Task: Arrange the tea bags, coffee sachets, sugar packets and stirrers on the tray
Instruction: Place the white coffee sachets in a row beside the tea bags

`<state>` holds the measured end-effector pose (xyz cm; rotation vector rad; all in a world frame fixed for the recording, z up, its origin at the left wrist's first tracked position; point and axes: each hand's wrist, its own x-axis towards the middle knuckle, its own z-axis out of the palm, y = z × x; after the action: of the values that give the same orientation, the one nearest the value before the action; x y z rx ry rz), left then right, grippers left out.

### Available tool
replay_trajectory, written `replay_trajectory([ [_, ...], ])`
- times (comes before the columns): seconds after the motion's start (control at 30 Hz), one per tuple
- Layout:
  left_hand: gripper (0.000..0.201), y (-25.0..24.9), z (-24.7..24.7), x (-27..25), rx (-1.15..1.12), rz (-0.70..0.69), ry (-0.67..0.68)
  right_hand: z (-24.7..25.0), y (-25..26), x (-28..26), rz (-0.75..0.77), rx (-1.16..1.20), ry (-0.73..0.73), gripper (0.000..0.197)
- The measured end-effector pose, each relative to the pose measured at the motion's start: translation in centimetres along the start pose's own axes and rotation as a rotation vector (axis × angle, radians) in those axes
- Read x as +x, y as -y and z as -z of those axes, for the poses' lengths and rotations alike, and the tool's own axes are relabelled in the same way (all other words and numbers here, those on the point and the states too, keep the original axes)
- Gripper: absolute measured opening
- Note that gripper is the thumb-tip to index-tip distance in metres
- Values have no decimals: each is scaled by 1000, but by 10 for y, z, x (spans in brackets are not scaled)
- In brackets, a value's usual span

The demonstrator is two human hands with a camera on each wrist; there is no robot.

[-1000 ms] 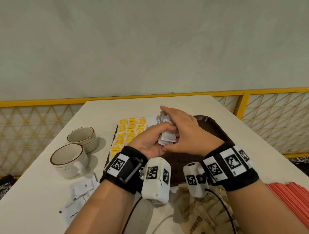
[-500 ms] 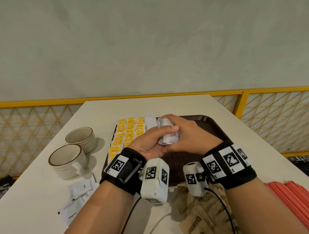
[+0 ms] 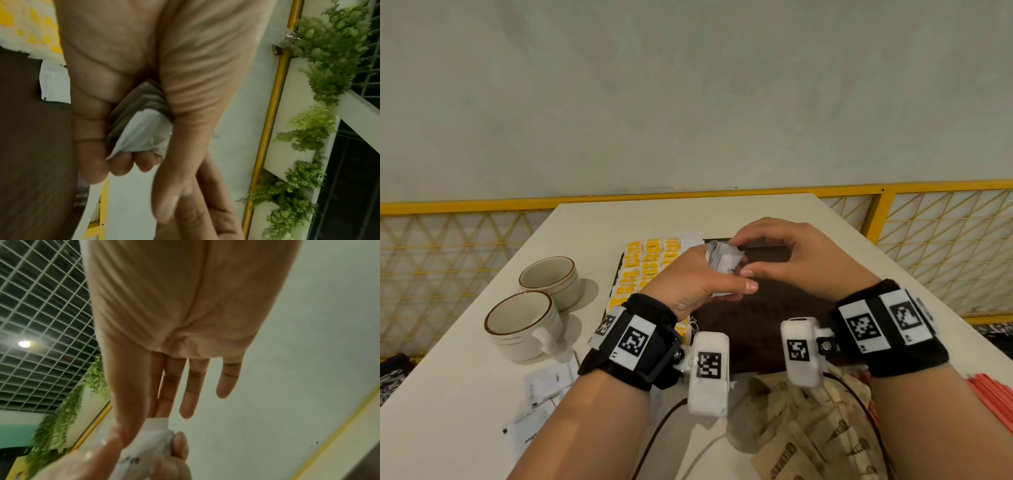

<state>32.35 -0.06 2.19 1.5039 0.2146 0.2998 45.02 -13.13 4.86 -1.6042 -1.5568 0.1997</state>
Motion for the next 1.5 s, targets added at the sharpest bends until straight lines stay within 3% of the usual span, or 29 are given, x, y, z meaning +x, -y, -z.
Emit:
replay_trajectory([
  [0.3, 34, 1, 0, -1, 2, 3, 62, -4, 4, 1, -13, -37, -53, 16],
  [0.43, 73, 2, 1, 1, -22, 10, 72, -3, 4, 1, -17, -85, -52, 13],
  [0.5, 82, 3, 2, 2, -35, 3, 63, -3, 3, 1, -2, -87, -51, 12],
  [0.93, 90, 2, 3, 4, -56, 12, 70, -4, 1, 1, 1, -81, -51, 16],
  [1.2, 84, 1, 7, 2, -8, -41, 60, -3, 4, 0, 68, -48, -85, 9],
  [1.33, 80, 0, 6, 1, 31, -57, 58, -3, 4, 0, 12, -42, -58, 11],
  [1.5, 89, 0, 5, 1, 30, -49, 29, -5, 2, 2, -43, -53, -8, 18],
])
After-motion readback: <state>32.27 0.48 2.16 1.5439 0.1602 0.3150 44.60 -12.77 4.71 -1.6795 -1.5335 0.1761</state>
